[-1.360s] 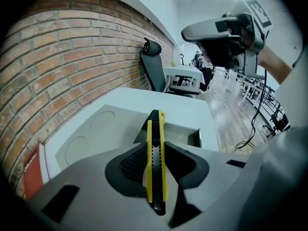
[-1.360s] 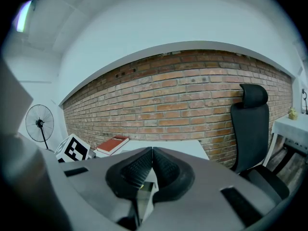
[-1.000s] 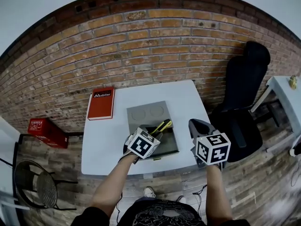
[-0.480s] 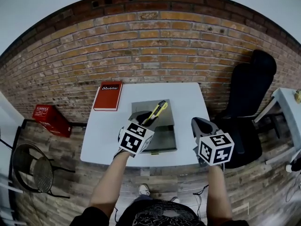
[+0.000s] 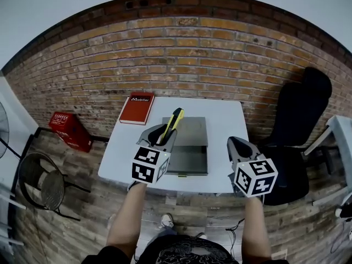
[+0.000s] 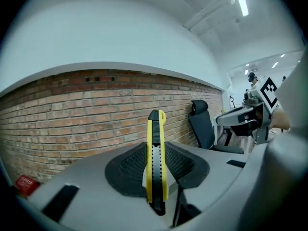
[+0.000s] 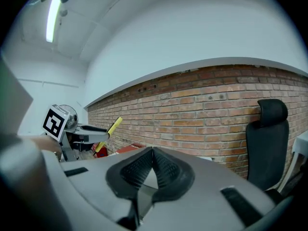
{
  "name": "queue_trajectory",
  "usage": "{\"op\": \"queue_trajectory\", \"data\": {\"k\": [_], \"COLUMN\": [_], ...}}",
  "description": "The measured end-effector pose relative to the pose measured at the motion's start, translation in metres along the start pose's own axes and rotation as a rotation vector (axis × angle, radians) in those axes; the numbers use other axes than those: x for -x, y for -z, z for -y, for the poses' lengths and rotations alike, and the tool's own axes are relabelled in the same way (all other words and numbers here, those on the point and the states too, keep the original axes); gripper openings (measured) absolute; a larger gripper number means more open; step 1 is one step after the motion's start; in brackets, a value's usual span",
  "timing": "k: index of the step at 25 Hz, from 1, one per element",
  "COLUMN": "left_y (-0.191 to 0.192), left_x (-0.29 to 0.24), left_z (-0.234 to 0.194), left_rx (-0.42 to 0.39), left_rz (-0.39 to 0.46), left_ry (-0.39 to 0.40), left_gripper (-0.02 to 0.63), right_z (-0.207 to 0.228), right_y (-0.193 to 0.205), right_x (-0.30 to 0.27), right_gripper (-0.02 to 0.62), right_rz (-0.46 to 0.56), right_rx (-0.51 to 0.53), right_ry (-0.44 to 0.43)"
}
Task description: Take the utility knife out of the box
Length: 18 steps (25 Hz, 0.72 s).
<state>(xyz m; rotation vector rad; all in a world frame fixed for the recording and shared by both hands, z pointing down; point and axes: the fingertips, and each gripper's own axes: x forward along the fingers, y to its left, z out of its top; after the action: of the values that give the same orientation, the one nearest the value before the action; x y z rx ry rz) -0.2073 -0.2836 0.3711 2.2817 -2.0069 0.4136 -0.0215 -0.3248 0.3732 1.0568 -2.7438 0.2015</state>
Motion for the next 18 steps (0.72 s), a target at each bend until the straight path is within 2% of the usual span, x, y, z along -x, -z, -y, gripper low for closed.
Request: {"op": "queue_trajectory", "data": {"k": [8, 12, 18], "left_y": [0.003, 0.013, 0.017], "left_x": [0.051, 0.070, 0.083], "left_z": [-0.010, -0.015, -0.012], "left_rx": [0.107, 0.141, 0.151], "left_rz": [0.081, 0.084, 0.086], "left_ry": [-0.160, -0.225, -0.267], "left_gripper": [0.127, 0.127, 0.127], "right_z": [-0.004, -0.008, -0.007], "right_y": [-0.012, -0.011, -0.006], "right_x": [0.013, 0.017, 0.022], "right_gripper": [0.020, 0.020, 0.020], "right_rz": [0.058, 0.069, 0.071], "right_rx": [0.024, 0.044, 0.041], "right_ry": [-0.048, -0.077, -0.101]}}
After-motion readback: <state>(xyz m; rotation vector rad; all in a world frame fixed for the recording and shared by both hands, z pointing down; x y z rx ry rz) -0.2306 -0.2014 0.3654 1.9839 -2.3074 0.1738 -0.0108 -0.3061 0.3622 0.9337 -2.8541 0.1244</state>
